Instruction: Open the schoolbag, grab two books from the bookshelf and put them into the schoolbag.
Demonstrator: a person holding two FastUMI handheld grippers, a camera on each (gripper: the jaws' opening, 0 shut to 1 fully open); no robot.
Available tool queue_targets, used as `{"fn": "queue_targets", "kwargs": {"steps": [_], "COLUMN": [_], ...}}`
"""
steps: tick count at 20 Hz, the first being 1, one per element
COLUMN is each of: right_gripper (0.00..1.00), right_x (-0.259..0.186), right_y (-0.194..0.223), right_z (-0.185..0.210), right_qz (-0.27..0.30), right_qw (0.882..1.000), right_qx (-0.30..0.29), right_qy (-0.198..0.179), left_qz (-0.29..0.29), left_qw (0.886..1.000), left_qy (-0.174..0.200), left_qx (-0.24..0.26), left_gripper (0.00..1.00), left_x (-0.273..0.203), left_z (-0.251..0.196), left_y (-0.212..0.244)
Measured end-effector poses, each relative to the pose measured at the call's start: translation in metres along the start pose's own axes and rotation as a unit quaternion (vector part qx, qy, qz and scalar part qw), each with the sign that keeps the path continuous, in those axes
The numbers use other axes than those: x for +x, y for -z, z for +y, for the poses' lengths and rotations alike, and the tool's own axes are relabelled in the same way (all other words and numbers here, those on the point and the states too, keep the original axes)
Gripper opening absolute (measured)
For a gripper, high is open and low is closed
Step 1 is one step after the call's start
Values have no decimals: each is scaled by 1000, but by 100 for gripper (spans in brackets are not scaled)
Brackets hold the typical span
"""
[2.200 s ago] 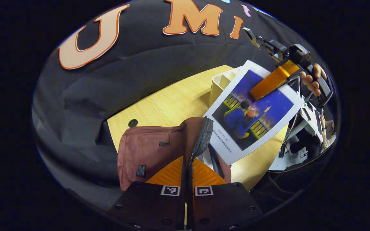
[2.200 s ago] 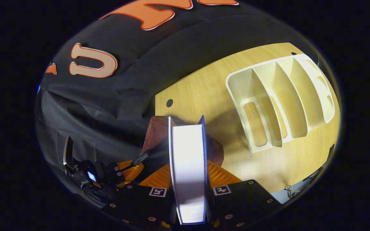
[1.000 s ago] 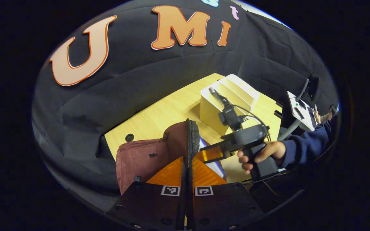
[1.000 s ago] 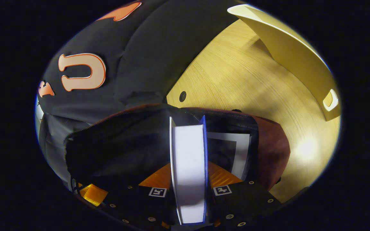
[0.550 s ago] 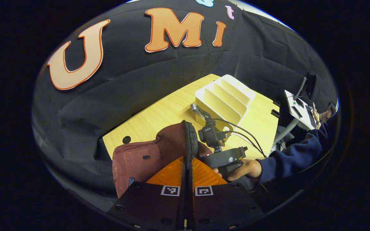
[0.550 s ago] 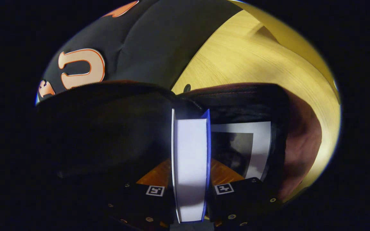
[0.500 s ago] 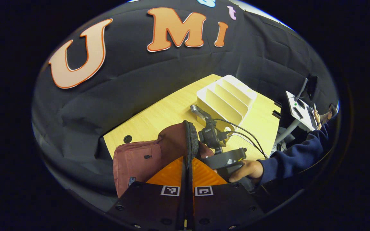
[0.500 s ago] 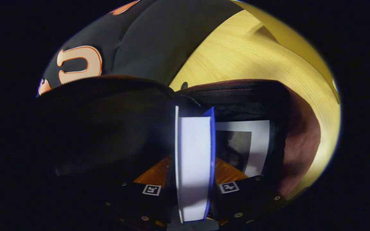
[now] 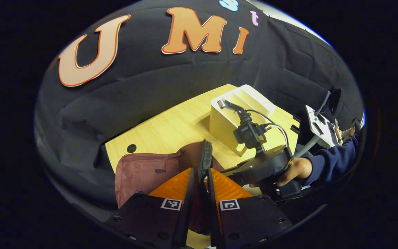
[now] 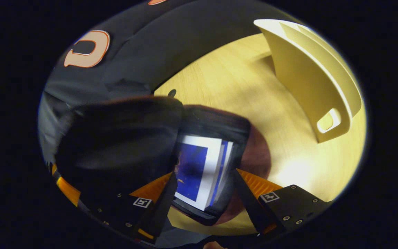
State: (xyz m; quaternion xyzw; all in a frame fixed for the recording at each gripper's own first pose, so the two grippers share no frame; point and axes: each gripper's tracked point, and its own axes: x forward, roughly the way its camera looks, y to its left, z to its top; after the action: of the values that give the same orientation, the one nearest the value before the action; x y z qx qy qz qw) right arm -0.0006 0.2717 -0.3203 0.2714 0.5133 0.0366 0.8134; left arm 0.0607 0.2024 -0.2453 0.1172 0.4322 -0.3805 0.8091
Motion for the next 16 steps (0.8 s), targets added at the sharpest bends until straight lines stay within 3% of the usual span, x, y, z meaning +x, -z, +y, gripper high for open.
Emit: {"fn": "queue_targets", "kwargs": {"steps": [5, 8, 12, 15, 16], "right_gripper": [98, 98, 98, 98, 97], "right_x": [-50, -81, -134, -181, -197], "right_y": [-31, -53, -90, -121, -131], "right_z": [-40, -68, -101, -133, -142], "right_qz": [-36, -63, -103, -150, -164], "right_qw": [998, 996, 991, 982, 978], "right_qx": [-44, -66, -85, -117, -127], "right_qy": [19, 25, 15, 20, 21], "left_qz": [-13, -25, -44, -64, -72], "left_qw": [1000, 999, 996, 992, 991], "left_qy": [8, 5, -11, -26, -35], "left_qx": [-19, -42, -75, -101, -109], "left_gripper": [40, 67, 87, 87, 97], "left_x": [13, 23, 38, 50, 54], "left_z": [-33, -58, -105, -139, -149], "left_y": [-12, -28, -54, -77, -86]}}
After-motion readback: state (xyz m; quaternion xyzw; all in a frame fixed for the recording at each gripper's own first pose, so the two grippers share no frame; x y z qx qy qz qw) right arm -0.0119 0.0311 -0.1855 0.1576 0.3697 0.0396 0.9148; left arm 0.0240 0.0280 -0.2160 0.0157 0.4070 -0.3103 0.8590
